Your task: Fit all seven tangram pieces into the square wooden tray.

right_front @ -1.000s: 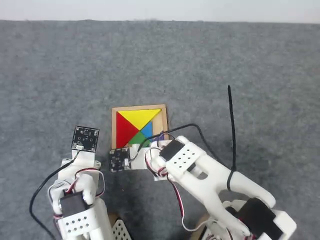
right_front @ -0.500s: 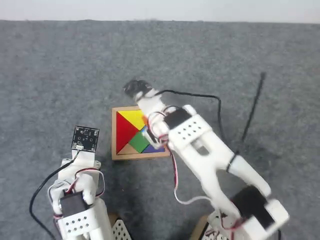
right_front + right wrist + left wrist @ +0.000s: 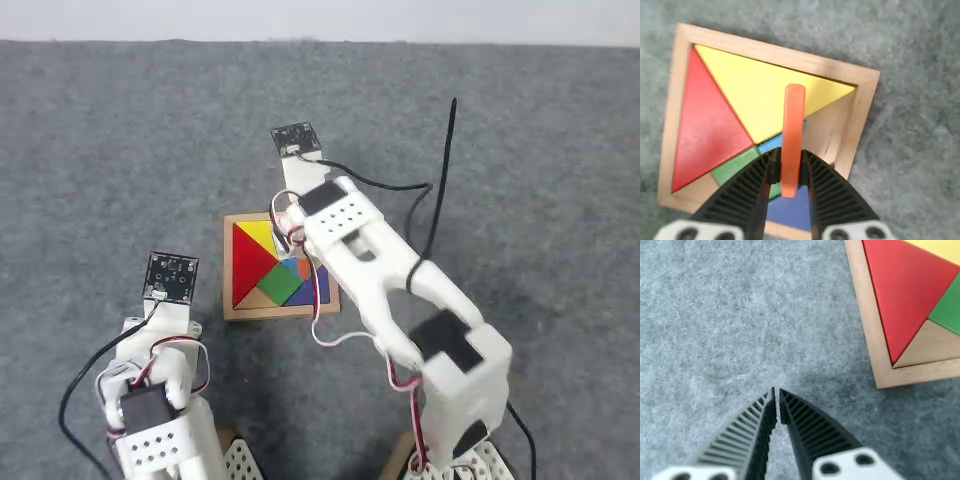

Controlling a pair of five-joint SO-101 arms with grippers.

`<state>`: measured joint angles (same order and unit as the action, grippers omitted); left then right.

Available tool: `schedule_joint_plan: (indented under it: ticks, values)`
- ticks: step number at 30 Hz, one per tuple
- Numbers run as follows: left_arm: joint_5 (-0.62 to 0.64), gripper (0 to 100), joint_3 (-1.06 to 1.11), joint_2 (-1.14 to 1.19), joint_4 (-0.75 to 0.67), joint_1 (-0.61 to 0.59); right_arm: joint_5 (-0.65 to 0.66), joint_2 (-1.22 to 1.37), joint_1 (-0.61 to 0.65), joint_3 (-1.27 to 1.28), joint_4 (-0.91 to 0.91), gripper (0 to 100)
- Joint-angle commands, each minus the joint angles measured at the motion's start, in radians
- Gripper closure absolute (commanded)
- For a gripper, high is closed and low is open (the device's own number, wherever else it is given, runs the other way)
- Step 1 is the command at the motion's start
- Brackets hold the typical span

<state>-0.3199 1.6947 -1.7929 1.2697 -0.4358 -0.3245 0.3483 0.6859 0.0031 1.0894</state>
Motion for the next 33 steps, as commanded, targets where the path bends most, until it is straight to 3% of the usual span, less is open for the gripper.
schedule_joint_plan:
  ticks: [1,6,15,18,22,30,33]
  values:
    - [-0.005,98,-0.01,-0.021,0.003,-0.005,-0.012,0.025,-0.016,-0.101,0.015,96.7]
    - [-0.005,98,-0.01,-0.021,0.003,-0.005,-0.129,0.047,-0.018,-0.167,0.127,82.3]
    - [-0.005,98,-0.01,-0.021,0.003,-0.005,0.002,0.035,-0.085,-0.199,0.142,80.9]
    - [-0.005,98,-0.01,-0.021,0.003,-0.005,0.089,0.004,-0.093,-0.215,0.159,84.1]
    - [-0.005,98,-0.01,-0.021,0.003,-0.005,0.249,-0.045,-0.09,-0.21,0.165,99.1]
    - [-0.005,98,-0.01,-0.021,0.003,-0.005,0.419,-0.179,-0.133,-0.16,0.295,99.1]
    - [-0.005,98,-0.01,-0.021,0.003,-0.005,0.483,-0.297,-0.157,-0.034,0.255,99.1]
